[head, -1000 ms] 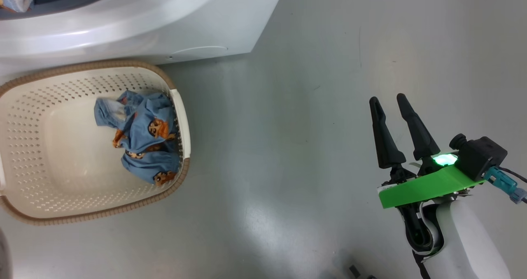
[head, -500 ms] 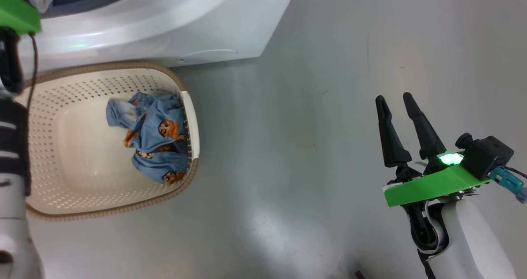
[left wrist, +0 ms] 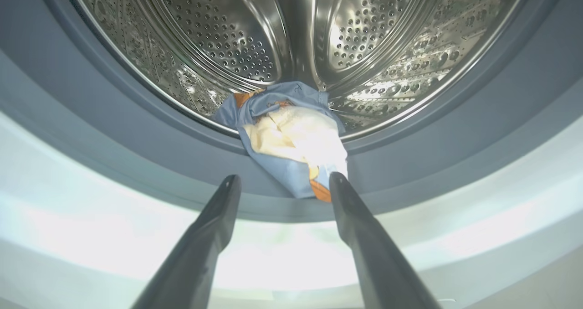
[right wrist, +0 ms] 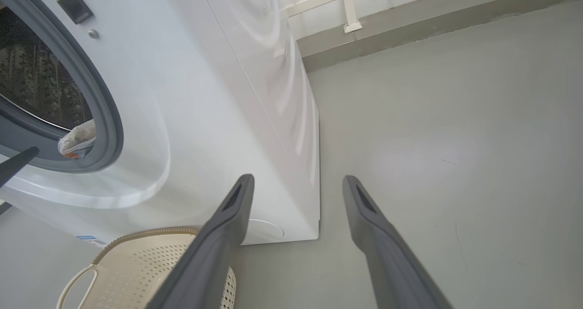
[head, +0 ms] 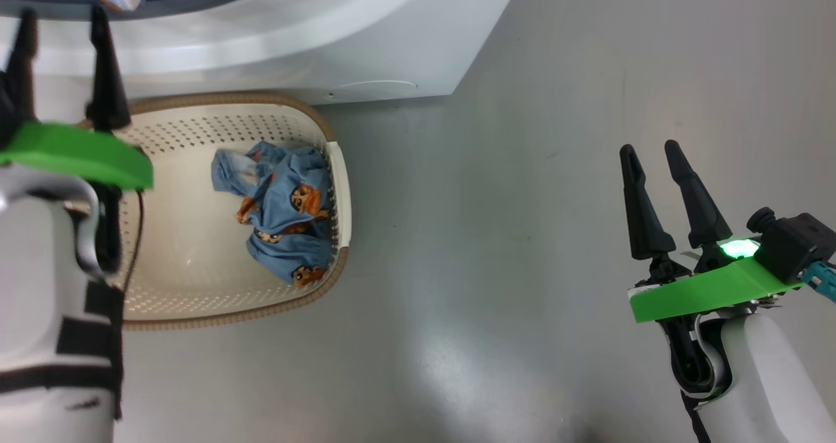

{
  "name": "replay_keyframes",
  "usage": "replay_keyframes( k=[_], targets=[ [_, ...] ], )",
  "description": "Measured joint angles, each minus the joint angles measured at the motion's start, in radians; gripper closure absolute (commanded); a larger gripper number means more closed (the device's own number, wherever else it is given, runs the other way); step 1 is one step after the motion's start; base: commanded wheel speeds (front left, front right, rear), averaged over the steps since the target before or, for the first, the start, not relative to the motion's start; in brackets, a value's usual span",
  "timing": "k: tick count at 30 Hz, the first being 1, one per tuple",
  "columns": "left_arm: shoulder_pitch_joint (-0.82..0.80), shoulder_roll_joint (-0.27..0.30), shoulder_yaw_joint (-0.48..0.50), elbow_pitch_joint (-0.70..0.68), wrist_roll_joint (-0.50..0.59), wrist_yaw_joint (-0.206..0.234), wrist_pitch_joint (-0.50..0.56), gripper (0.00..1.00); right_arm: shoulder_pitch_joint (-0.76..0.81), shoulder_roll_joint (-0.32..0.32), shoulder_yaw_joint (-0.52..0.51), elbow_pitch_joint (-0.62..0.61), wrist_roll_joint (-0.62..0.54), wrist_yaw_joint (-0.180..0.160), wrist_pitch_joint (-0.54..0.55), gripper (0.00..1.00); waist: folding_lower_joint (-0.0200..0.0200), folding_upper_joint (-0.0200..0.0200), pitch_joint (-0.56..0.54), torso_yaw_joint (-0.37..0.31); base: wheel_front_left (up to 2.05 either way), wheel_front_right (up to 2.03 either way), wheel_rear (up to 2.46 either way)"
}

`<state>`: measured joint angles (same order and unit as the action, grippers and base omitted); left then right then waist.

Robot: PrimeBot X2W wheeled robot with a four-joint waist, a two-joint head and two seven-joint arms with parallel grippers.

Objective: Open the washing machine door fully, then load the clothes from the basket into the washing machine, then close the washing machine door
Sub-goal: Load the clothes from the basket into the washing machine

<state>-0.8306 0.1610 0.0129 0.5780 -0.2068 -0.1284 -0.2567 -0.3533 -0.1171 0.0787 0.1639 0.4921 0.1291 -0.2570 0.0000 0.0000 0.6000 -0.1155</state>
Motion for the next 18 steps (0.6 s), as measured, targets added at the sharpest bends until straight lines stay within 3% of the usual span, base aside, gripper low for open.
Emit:
replay_keyframes(
  k=[18],
  targets=[
    [0.464, -0.077, 0.079, -0.332, 0.026, -0.001, 0.0, 0.0, 0.009, -0.037, -0.005, 0.001, -0.001, 0.0, 0.0, 0.0, 0.0, 0.0001, -0.047, 0.041, 0.0, 0.0, 0.0]
  ],
)
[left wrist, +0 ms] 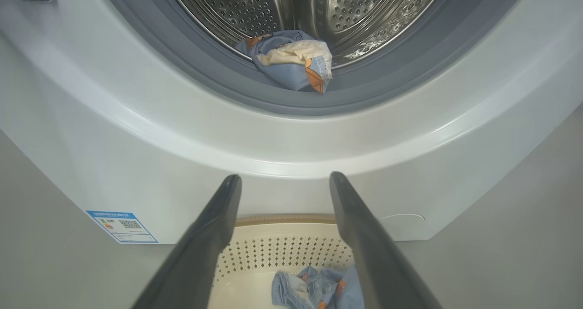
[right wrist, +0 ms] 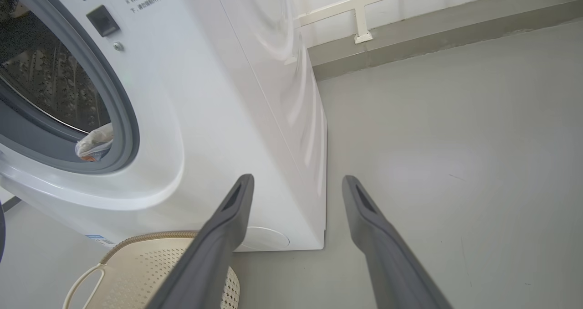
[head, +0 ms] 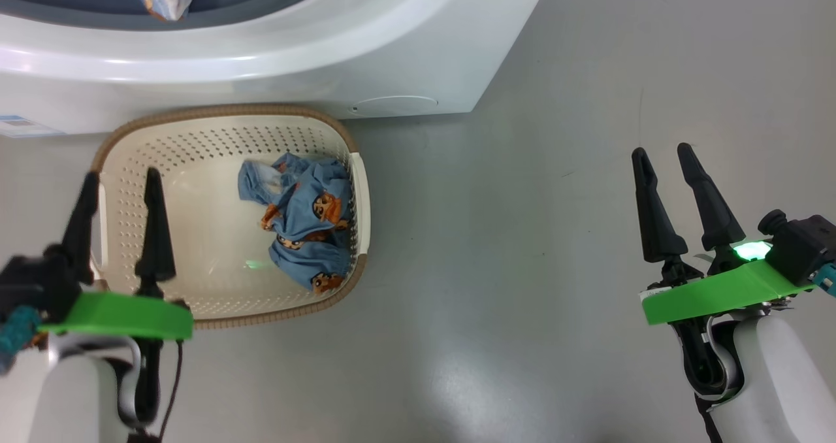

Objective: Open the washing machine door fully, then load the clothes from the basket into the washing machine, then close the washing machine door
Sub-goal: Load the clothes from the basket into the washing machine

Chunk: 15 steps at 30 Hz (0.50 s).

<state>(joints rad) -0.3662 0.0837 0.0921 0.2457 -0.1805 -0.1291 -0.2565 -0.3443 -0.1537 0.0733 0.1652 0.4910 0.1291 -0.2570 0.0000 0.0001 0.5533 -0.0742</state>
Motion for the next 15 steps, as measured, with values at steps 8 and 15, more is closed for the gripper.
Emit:
replay_keyframes(
  k=[8, 15],
  targets=[
    [0.097, -0.03, 0.019, -0.093, 0.001, 0.0, 0.0, 0.0, 0.001, -0.004, 0.002, 0.001, -0.001, 0.0, 0.0, 0.0, 0.0, 0.0, -0.003, -0.002, 0.0, 0.0, 0.0],
    [0.096, -0.036, 0.018, -0.103, 0.001, 0.0, 0.0, 0.0, 0.001, -0.007, 0.002, 0.002, -0.006, 0.0, 0.0, 0.0, 0.0, 0.0, 0.004, 0.005, 0.0, 0.0, 0.0]
  ],
)
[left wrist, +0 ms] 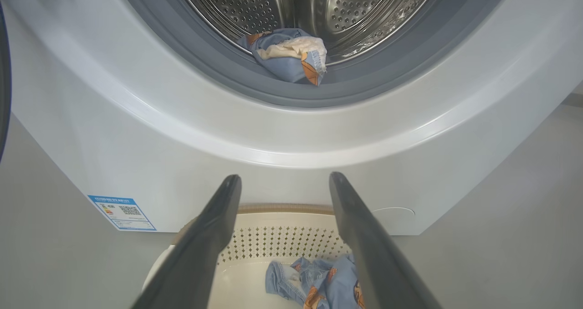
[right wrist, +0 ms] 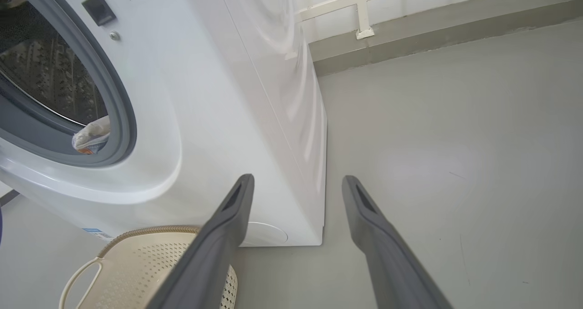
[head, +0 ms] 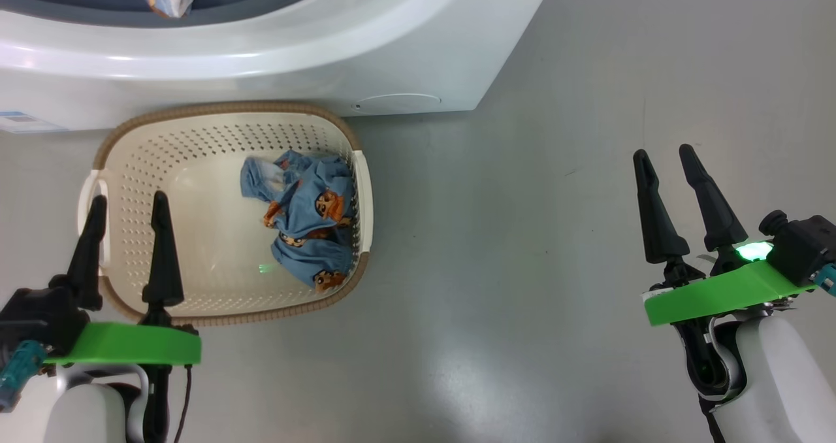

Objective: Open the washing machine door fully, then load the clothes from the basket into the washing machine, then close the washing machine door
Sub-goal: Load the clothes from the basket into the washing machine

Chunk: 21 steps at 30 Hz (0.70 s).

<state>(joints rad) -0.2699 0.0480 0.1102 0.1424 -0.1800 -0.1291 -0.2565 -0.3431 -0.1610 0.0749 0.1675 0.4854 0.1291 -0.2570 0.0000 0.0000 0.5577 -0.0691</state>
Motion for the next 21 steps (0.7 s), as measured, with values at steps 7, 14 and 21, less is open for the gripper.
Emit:
replay_keyframes(
  k=[7, 14, 21],
  targets=[
    [-0.052, 0.0, -0.019, 0.028, -0.008, 0.0, 0.0, 0.0, 0.0, -0.009, 0.005, 0.008, -0.011, 0.0, 0.0, 0.0, 0.0, 0.0, 0.011, 0.01, 0.0, 0.0, 0.0],
    [-0.18, 0.008, -0.062, 0.088, -0.02, 0.0, 0.0, 0.0, -0.002, -0.017, 0.009, 0.016, -0.045, 0.0, 0.0, 0.0, 0.0, 0.0, 0.031, 0.017, 0.0, 0.0, 0.0],
    [-0.326, 0.031, -0.095, 0.174, -0.022, 0.0, 0.0, 0.0, -0.006, -0.022, 0.016, 0.02, -0.054, 0.0, 0.0, 0.0, 0.0, 0.0, 0.051, 0.019, 0.0, 0.0, 0.0]
  ],
)
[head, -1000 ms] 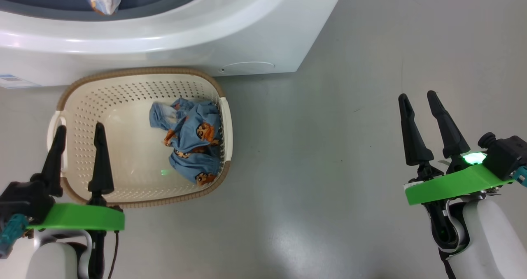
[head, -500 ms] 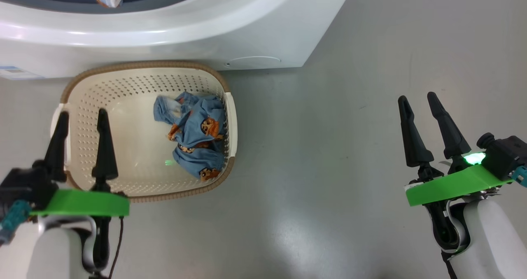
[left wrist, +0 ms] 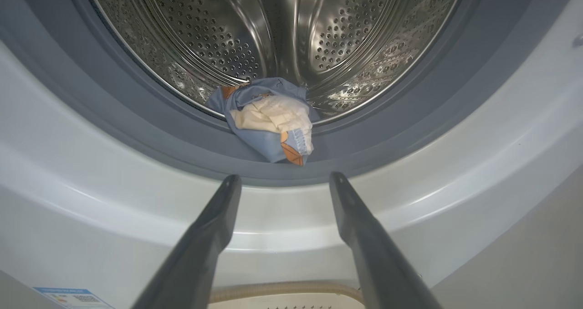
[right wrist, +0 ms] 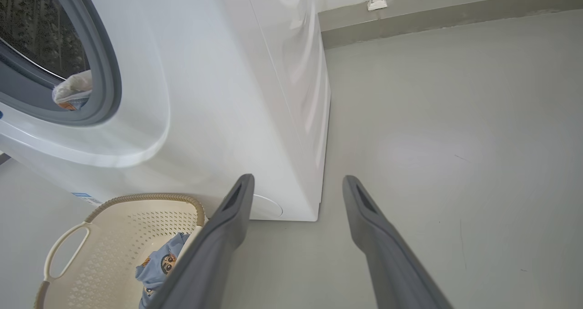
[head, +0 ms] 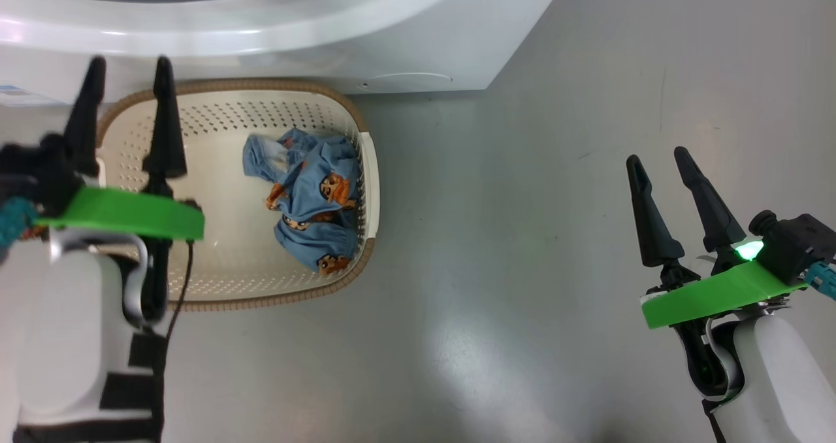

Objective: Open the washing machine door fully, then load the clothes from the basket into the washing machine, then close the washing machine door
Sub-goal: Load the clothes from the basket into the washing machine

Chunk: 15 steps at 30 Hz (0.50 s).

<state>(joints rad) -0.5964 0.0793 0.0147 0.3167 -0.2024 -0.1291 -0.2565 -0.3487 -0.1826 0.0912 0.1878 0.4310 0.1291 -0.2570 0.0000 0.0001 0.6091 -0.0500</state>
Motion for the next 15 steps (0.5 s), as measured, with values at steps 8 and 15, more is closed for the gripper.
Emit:
replay_keyframes(
  k=[8, 15],
  targets=[
    [-0.177, 0.023, -0.047, 0.117, -0.008, 0.0, 0.0, 0.0, -0.008, 0.001, 0.004, 0.0, 0.0, 0.0, 0.0, 0.0, 0.0, 0.0, 0.021, -0.003, 0.0, 0.0, 0.0],
    [-0.288, 0.044, -0.102, 0.261, -0.014, 0.0, 0.0, 0.0, -0.021, 0.013, 0.019, -0.001, 0.0, 0.0, 0.0, 0.0, 0.0, 0.0, 0.031, -0.018, 0.0, 0.0, 0.0]
  ],
)
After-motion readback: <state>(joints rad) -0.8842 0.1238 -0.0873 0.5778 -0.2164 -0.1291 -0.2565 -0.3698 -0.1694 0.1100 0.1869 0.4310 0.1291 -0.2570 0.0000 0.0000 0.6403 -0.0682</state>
